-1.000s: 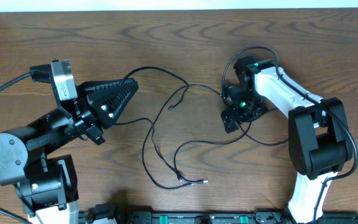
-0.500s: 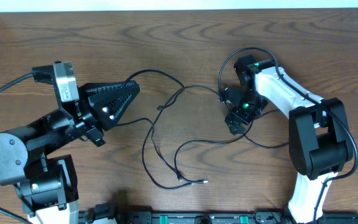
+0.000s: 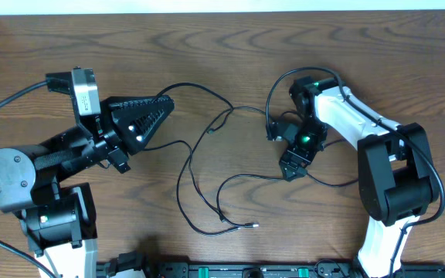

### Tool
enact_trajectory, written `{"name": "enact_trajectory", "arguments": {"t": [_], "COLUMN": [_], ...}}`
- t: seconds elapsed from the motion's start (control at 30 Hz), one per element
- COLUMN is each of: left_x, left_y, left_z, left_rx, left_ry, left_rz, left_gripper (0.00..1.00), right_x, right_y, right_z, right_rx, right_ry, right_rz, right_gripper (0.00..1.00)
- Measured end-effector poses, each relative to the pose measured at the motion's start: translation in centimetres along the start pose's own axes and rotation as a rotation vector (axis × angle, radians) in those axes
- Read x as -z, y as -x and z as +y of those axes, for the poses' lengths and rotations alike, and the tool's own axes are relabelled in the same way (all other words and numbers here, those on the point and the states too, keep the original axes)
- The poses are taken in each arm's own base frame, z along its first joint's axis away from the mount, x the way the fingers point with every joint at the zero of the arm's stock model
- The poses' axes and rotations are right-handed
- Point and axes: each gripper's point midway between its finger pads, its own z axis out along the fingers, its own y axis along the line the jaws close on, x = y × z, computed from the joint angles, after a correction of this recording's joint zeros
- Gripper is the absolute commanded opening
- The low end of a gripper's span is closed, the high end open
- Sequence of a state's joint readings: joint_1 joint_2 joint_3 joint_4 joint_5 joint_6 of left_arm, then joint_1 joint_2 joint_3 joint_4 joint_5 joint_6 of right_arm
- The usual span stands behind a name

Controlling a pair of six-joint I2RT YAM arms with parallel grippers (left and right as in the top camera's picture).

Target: Untangle cables

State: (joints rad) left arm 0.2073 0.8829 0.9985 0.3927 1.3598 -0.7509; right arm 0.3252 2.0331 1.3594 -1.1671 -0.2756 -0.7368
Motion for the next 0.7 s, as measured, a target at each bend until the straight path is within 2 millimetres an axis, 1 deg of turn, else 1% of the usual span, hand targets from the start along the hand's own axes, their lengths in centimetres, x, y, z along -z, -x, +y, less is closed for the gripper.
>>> {"name": "enact_trajectory", "arguments": {"t": [0.13, 0.2, 0.23, 0.33, 0.47, 0.57, 0.7], "left_x": [0.0, 0.0, 0.0, 0.0, 0.0, 0.0, 0.0], "left_y": [-0.1, -0.1, -0.2, -0.4, -0.6, -0.6, -0.7], "left_z": [0.1, 0.1, 0.0, -0.2, -0.4, -0.4, -0.4], "left_rx": [0.005, 0.004, 0.004, 0.003, -0.004, -0.007, -0.01], "left_ry": [-0.002, -0.006, -0.01, -0.022, -0.031, -0.034, -0.035], "left_rz": [0.004, 0.008, 0.013, 0.025, 0.035, 0.038, 0.039], "left_gripper": [0.08, 0.08, 0.08, 0.07, 0.07, 0.08, 0.07], "right_x": [-0.2, -0.4, -0.5, -0.9, -1.4, -1.6, -1.3], "right_y": [-0.4, -0.9, -1.0, -1.5, -1.6, -1.2, 0.9], "right_z": [0.5, 0.6, 0.7, 0.4, -0.1, -0.5, -2.2], "right_rx": [0.024, 0.03, 0.033, 0.044, 0.054, 0.044, 0.047], "right_ry": [0.004, 0.005, 0.001, -0.029, -0.077, -0.119, -0.208], "right_rz": [0.018, 0.029, 0.032, 0.029, 0.002, -0.044, -0.154], "right_gripper": [0.99, 0.95, 0.9, 0.83, 0.82, 0.8, 0.79]}}
